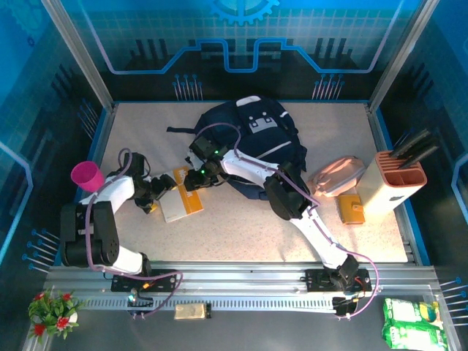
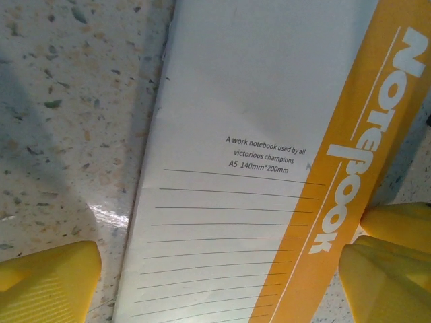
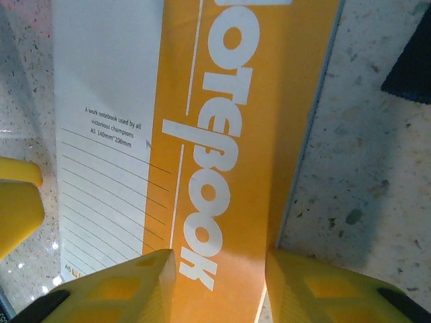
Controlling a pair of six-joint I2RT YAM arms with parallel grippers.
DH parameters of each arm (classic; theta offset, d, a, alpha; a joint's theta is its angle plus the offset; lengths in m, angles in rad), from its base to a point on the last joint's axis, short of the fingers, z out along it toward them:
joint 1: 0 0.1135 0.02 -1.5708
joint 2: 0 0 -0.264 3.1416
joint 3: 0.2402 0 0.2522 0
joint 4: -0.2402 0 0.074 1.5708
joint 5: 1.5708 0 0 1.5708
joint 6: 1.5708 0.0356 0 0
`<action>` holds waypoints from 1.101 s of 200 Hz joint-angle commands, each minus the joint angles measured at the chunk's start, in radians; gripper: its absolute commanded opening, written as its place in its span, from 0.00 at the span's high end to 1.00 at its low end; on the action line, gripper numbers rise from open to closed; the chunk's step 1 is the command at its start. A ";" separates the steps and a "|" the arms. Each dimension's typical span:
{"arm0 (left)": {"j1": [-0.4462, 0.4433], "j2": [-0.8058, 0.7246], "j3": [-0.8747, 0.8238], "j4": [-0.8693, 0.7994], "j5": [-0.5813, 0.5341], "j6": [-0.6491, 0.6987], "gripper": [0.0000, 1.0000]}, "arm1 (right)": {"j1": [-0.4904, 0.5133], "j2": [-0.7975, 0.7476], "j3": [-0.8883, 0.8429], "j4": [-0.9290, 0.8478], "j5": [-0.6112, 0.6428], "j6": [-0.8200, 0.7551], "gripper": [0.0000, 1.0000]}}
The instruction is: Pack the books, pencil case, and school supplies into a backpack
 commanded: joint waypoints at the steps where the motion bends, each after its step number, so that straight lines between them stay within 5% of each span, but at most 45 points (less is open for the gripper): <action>1: 0.011 0.025 -0.014 0.010 0.049 0.015 0.09 | 0.017 0.029 0.026 -0.041 -0.014 -0.004 0.60; 85: 0.011 -0.013 0.041 -0.013 0.200 0.048 0.16 | 0.016 0.058 0.040 -0.081 0.016 -0.003 0.61; 161: 0.011 -0.106 0.049 -0.015 0.278 0.055 0.38 | 0.006 0.073 0.043 -0.110 0.058 0.020 0.63; 220: 0.011 -0.095 -0.003 0.089 0.373 0.046 0.33 | -0.001 0.075 0.036 -0.114 0.066 0.031 0.62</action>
